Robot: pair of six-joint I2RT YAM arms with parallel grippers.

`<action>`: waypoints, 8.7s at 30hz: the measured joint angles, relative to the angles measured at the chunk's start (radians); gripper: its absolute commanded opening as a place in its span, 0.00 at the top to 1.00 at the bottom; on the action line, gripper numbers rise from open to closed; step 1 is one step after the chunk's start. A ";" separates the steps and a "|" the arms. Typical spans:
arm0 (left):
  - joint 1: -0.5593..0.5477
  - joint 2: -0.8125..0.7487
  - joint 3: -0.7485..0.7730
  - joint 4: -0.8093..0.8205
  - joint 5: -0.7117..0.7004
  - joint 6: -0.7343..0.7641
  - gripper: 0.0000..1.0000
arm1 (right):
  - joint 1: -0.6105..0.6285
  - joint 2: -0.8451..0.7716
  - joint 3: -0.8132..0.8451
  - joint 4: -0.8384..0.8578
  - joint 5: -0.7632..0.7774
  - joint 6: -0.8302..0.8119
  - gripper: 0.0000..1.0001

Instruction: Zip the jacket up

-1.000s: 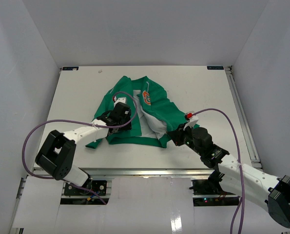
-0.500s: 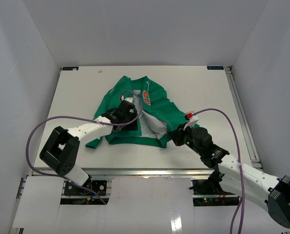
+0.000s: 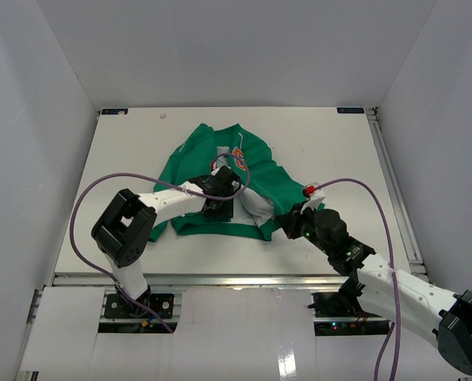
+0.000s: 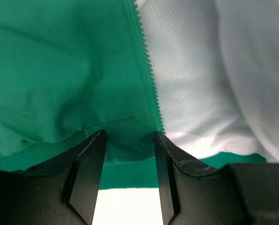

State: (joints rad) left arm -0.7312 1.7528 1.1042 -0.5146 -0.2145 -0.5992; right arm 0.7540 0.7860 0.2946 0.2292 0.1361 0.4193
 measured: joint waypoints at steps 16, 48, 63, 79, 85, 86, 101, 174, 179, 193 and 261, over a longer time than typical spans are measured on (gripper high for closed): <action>-0.007 0.062 0.046 -0.030 -0.056 -0.042 0.84 | 0.000 -0.039 -0.014 -0.004 0.012 -0.001 0.92; -0.003 0.033 0.015 0.002 -0.001 -0.002 1.00 | 0.000 -0.016 -0.014 -0.004 0.015 -0.005 0.92; 0.010 0.003 0.003 0.014 0.039 0.005 0.78 | 0.000 -0.011 -0.014 -0.004 0.014 -0.008 0.92; 0.015 -0.026 -0.006 0.022 0.066 0.015 1.00 | 0.000 -0.007 -0.014 -0.004 0.014 -0.008 0.92; 0.024 -0.066 -0.019 0.037 0.076 0.014 0.81 | 0.000 0.001 -0.014 -0.004 0.014 -0.008 0.92; 0.025 -0.069 -0.022 0.043 0.080 0.013 0.88 | 0.000 0.003 -0.014 -0.004 0.014 -0.008 0.92; 0.047 -0.116 -0.113 0.140 0.146 0.025 0.72 | 0.000 0.023 -0.014 -0.003 0.002 -0.009 0.92; 0.035 0.035 0.005 0.051 0.170 0.049 1.00 | 0.000 -0.006 -0.014 -0.004 -0.012 -0.020 0.92; 0.035 0.006 -0.006 0.053 0.170 0.048 1.00 | 0.000 -0.002 -0.014 -0.003 -0.012 -0.020 0.92; 0.085 -0.108 -0.089 0.146 0.276 0.040 1.00 | 0.000 0.027 -0.014 -0.003 -0.012 -0.028 0.92; 0.021 0.071 0.056 -0.005 0.132 0.056 1.00 | 0.000 0.005 -0.014 -0.003 -0.012 -0.034 0.92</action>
State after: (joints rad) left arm -0.7100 1.8241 1.1604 -0.5196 -0.0828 -0.5433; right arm 0.7540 0.7914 0.2802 0.2260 0.1241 0.3855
